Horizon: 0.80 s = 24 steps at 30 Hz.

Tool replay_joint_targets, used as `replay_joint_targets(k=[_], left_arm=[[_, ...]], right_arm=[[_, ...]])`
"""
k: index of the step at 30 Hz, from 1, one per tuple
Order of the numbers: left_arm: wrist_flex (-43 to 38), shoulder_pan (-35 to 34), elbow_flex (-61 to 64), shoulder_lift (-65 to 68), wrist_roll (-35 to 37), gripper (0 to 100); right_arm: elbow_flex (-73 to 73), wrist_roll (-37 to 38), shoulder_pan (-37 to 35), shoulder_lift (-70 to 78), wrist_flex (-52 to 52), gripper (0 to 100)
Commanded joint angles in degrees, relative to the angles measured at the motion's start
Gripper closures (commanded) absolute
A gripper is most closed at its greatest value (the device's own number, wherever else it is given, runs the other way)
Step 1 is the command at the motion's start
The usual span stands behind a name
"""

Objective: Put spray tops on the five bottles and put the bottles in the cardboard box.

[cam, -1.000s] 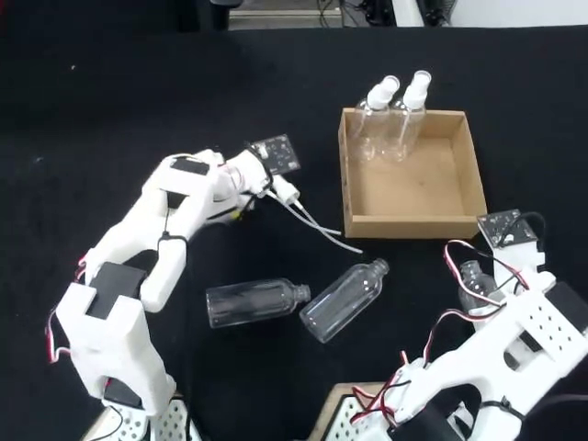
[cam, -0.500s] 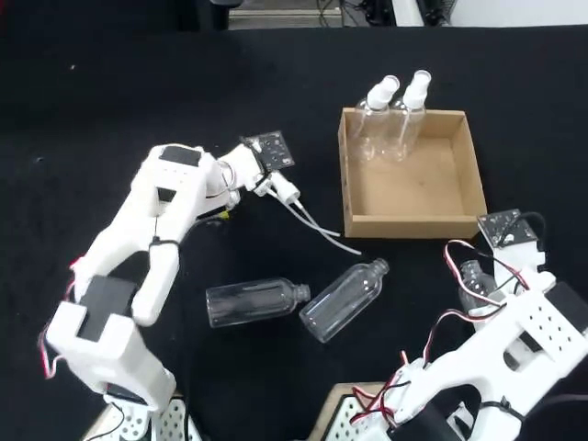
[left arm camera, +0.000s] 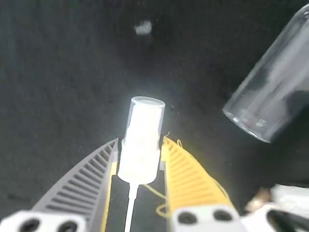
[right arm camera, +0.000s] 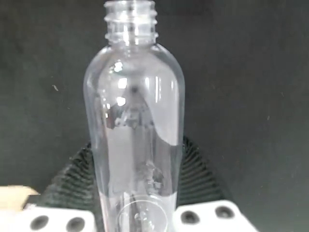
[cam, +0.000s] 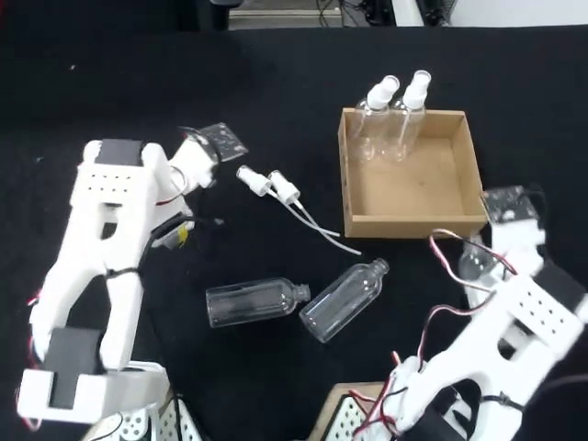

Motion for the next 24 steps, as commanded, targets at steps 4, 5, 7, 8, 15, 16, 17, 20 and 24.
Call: replay_joint_targets(k=[4, 5, 7, 8, 15, 16, 17, 20, 24], left_arm=[[2.2, -0.57, -1.71, -8.35, 9.93, 97], [2.11, -0.57, -1.98, -8.79, 11.6, 97], [0.18, -0.57, -2.24, -9.67, 15.12, 97], [-1.05, -0.92, -2.24, -10.02, 17.14, 97], [-15.12, 0.84, -2.95, -10.64, 29.1, 97], [-17.05, 1.27, -4.0, -10.64, 31.03, 97], [-18.81, 1.8, -5.32, -10.37, 32.7, 97], [-23.74, 2.68, -9.89, -10.02, 36.57, 97], [-30.68, 4.7, -14.02, -10.64, 41.67, 97]], right_arm=[[-11.3, -8.97, -18.81, -2.33, 10.37, 98.8], [-11.82, -10.29, -21.89, -2.95, 10.29, 98.8], [-11.3, -12.84, -27.96, -4.97, 8.18, 98.8], [-10.68, -14.59, -30.86, -6.29, 6.59, 98.8], [-2.77, -27.43, -47.65, -13.58, -10.64, 98.8], [-1.98, -29.63, -49.67, -13.58, -13.1, 98.8], [-1.01, -31.74, -51.34, -13.58, -15.56, 98.8], [2.95, -37.71, -54.59, -13.85, -23.12, 98.8], [9.89, -44.04, -55.47, -14.11, -32.18, 98.8]])
